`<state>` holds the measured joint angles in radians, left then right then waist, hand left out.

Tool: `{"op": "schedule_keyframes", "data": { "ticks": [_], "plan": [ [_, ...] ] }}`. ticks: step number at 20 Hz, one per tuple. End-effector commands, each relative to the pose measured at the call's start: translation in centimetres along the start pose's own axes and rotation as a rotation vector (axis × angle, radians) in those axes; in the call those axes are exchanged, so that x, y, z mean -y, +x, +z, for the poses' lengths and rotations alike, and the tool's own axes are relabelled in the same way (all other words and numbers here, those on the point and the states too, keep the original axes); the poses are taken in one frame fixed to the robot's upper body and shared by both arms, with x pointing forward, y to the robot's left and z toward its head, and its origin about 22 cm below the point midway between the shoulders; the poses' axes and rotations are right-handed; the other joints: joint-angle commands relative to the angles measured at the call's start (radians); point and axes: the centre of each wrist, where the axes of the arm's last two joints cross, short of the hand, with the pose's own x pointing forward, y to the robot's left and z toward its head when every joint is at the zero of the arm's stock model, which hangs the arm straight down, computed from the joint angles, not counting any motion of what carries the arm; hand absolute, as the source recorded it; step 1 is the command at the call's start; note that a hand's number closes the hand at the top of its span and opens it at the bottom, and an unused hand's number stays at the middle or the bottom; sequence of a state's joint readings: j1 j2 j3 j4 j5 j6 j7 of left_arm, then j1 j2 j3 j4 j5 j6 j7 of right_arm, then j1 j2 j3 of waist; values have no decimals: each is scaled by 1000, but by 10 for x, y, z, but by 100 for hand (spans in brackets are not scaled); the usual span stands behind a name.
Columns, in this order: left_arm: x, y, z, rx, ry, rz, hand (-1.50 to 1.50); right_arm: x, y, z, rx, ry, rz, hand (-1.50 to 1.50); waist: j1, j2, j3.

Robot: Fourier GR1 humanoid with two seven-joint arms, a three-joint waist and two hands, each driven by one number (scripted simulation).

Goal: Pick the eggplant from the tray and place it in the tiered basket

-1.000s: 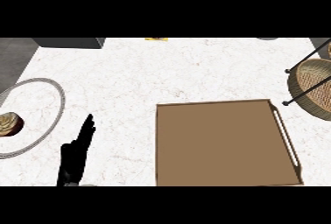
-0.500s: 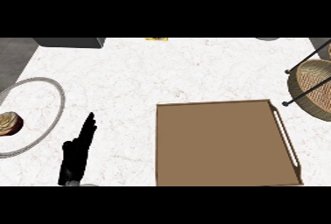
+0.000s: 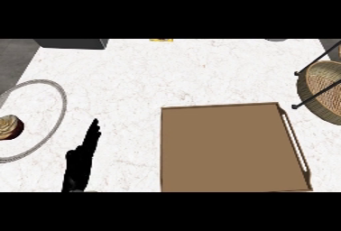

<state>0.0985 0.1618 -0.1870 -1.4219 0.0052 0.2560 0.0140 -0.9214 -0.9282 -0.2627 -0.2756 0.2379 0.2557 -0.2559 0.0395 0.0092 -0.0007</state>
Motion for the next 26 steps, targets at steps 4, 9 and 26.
{"op": "schedule_keyframes", "data": {
  "ticks": [4,9,26],
  "plan": [
    [1,2,0,2,14,13,0,9,1,0,52,-27,-296,-150,-6,3,4],
    [-4,5,-2,-4,15,27,0,56,-7,23,95,-321,-379,-150,-11,4,4],
    [-7,-10,9,-6,62,28,0,195,-61,170,-74,-506,-381,-150,-64,3,15]
  ]
}}
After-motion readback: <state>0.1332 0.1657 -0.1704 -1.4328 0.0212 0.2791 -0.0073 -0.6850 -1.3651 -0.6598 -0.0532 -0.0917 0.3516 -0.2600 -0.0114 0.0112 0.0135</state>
